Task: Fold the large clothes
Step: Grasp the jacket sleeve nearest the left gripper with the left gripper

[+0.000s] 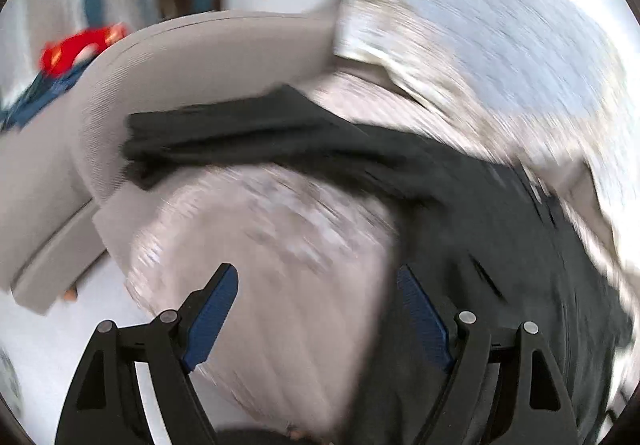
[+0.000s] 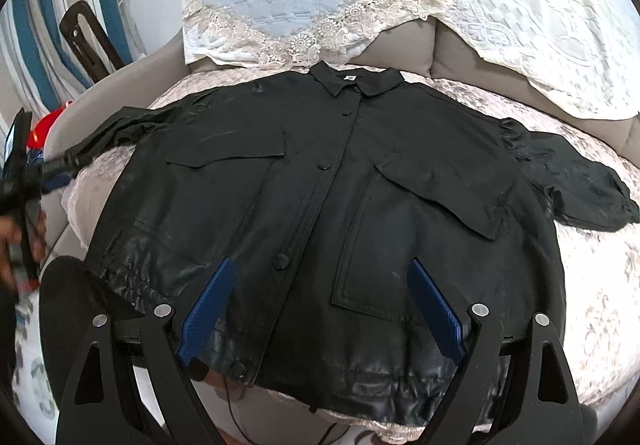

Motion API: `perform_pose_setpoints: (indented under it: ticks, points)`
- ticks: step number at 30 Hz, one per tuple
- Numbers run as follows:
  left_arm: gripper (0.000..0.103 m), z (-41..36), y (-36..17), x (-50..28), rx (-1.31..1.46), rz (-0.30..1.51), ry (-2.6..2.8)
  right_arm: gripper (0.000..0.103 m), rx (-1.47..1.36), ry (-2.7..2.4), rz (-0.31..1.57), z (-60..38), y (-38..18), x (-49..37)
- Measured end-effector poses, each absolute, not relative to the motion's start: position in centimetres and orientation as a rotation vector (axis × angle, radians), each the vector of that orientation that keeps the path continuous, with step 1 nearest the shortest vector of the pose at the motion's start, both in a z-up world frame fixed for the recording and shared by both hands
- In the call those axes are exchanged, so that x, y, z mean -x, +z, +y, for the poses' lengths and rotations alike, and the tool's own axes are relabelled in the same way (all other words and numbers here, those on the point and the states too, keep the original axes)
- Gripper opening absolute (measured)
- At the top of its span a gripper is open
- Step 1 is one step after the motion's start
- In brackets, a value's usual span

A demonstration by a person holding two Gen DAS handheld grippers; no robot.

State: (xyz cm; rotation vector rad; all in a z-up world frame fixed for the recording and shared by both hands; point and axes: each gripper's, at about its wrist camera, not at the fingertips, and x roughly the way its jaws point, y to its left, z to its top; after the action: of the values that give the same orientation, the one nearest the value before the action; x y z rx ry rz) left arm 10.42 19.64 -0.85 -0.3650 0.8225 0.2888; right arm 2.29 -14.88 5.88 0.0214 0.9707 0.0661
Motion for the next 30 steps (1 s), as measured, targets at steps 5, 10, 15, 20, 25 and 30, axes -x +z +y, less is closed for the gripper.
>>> perform_pose_setpoints:
  ticks: [5,10,15,20,25,30]
  points:
    - [0.082,27.9,-2.4,-13.1,0.531,0.79,0.424,0.089,-0.025,0.047,1.008,-15.2,4.8,-3.0]
    - [0.082,31.9,-4.4,-15.3,0.617,0.794,0.482,0.089,-0.017,0.031,1.04,-15.4,3.9,-4.0]
    - [0.082,33.1,-5.3,-17.0,0.603,0.783,0.55,0.089,-0.01,0.033,1.05,-15.0,3.6,-5.3]
    - [0.032,33.7,-6.1,-18.8,0.546,0.81,0.588,0.089,-0.01,0.045,1.058,-14.7,3.1,-6.1]
    - [0.014,32.7,-3.3,-19.5,0.47,0.77,0.577,0.089,-0.016,0.05,1.052,-15.0,3.2,-6.1]
    - [0.014,28.3,3.9,-19.7,0.391,0.653,0.461,0.089,-0.037,0.038,1.041,-15.8,3.3,-5.8]
